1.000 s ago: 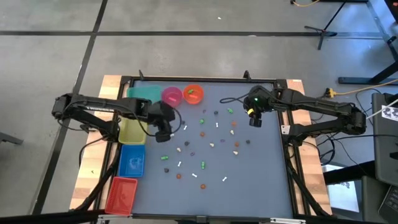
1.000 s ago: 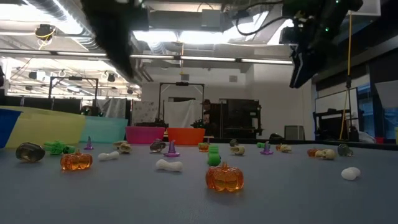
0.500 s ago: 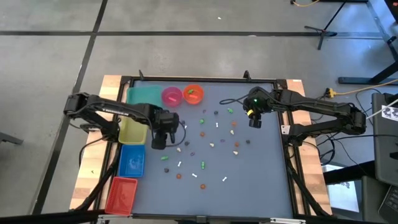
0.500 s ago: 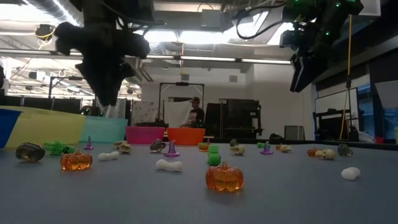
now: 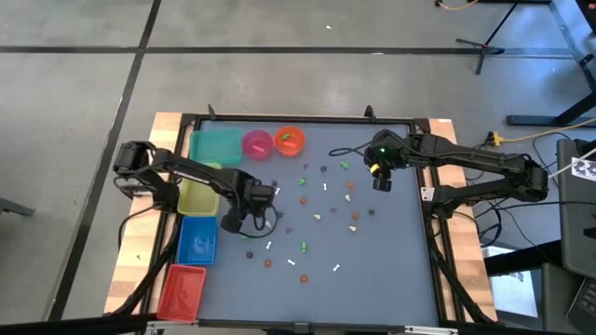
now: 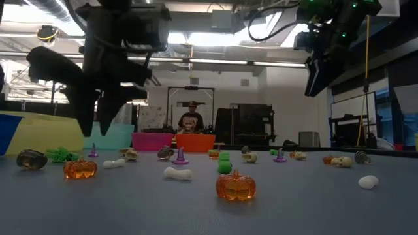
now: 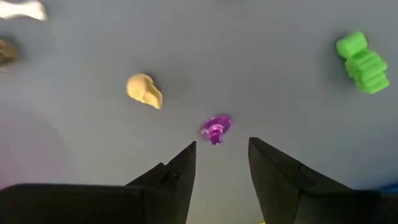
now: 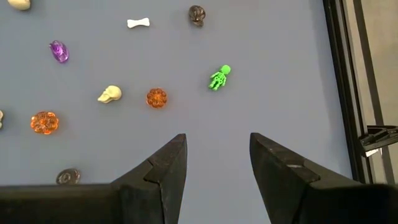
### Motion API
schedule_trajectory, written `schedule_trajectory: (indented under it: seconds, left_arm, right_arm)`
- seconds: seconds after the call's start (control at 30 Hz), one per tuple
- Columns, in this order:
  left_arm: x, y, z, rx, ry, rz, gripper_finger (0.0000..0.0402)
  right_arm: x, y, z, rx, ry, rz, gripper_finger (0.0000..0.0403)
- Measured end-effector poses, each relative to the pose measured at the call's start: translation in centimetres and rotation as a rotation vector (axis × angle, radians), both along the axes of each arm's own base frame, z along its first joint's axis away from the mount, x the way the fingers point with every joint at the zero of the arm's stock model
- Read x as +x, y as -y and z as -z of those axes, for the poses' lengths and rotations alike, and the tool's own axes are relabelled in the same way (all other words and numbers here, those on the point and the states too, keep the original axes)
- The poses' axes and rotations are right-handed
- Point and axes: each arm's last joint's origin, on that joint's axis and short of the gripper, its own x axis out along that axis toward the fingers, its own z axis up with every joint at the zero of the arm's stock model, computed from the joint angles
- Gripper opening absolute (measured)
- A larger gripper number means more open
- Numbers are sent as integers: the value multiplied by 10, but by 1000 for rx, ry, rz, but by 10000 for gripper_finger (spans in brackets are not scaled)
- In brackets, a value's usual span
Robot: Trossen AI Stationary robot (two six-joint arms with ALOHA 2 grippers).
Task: Sort Halloween decoration
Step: Put the purple witch hat toy into the pink bin
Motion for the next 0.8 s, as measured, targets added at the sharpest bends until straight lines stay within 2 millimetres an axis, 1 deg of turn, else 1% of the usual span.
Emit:
schedule_trajectory:
  seconds: [0.23, 0.47, 0.8]
  left_arm:
    - [3, 0, 13, 14, -49, 1, 132]
    - [6, -1, 14, 13, -26, -1, 132]
    - [0, -1, 23, 14, -39, -13, 132]
  right_arm:
    - [0, 0, 0, 0, 0, -1, 172]
    - [0, 0, 0, 0, 0, -1, 172]
    - [0, 0, 0, 0, 0, 0, 172]
